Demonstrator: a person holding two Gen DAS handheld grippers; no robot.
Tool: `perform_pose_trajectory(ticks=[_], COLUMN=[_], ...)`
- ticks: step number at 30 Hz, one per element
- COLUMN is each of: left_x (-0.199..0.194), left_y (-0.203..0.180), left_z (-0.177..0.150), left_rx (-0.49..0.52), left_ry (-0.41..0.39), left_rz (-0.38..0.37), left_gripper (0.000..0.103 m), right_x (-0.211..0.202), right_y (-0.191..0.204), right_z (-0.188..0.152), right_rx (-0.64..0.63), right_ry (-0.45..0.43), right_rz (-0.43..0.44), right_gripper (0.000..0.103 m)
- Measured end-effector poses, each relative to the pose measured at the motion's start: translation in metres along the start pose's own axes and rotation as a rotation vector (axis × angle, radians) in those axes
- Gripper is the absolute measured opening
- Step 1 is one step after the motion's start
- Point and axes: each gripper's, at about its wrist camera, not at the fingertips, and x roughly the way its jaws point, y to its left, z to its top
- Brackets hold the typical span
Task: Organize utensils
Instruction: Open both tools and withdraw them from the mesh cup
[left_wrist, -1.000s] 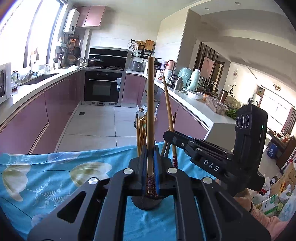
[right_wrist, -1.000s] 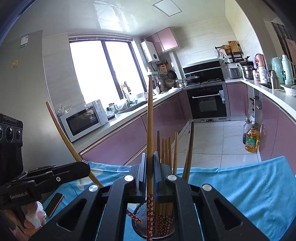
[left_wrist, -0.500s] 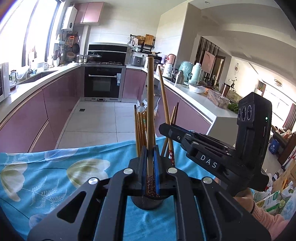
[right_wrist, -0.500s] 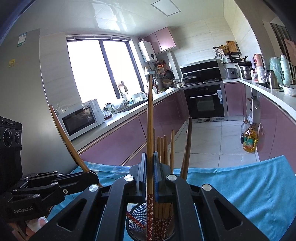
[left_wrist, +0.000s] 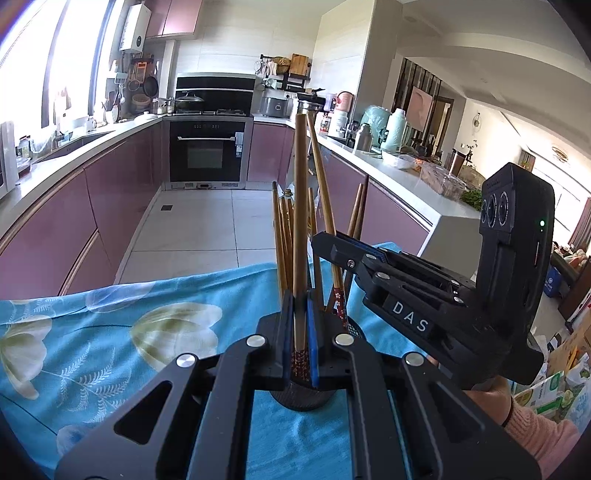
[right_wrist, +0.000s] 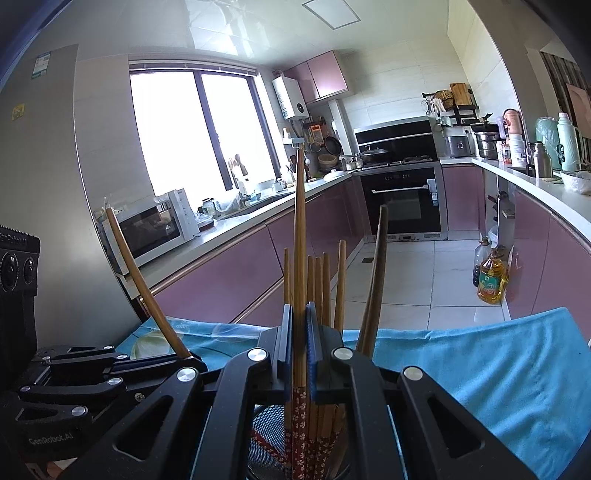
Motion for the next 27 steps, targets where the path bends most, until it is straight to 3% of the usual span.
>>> perform_pose_trajectory(ticks=[8,14,17,21,23,25,27], left_x=[0.017,0.018,0.014,0.000,-0.008,-0.017,-0.026], left_y=[0.003,0.007,0.009,0.014,0.018,0.022,0.027], left_z=[-0.010,-0.017,-0.023,-0.038,-0.046,-0.056,-0.067], left_rx=[0.005,-0.003,-0.013,-0.026,-0.029,-0.039,-0.036], left_ry=[0.046,0.042,0.036,0.003,-0.015,-0.040,-0.071], left_rz=[-0.007,-0.004,-0.003,0.036,0.065,0.102,0.159], left_gripper=[0.008,0.021,0.026,0.041,0.052,0.069,0.078], right_x=[-0.002,-0.021,-0.031,-0.047,-0.055,-0.060,-0.064], right_y=[-0.005,-0.008,-0.004,-0.001,0.001,0.001,0.001], right_z=[-0.014,-0.017,-0.022,-0.031,-0.037,-0.043,-0.049], right_rx=[-0.001,0.001,-0.011,-0.038,-0.051,-0.061,-0.070], right_ry=[0.047,0.041,0.041,0.043,0.039,0.037,0.037], right_rz=[-0.026,-0.022,-0.021,-0.031,-0.045,-0.064,-0.086], right_gripper=[0.009,0.023,0.038,0.052,0.056,0.066,0.072])
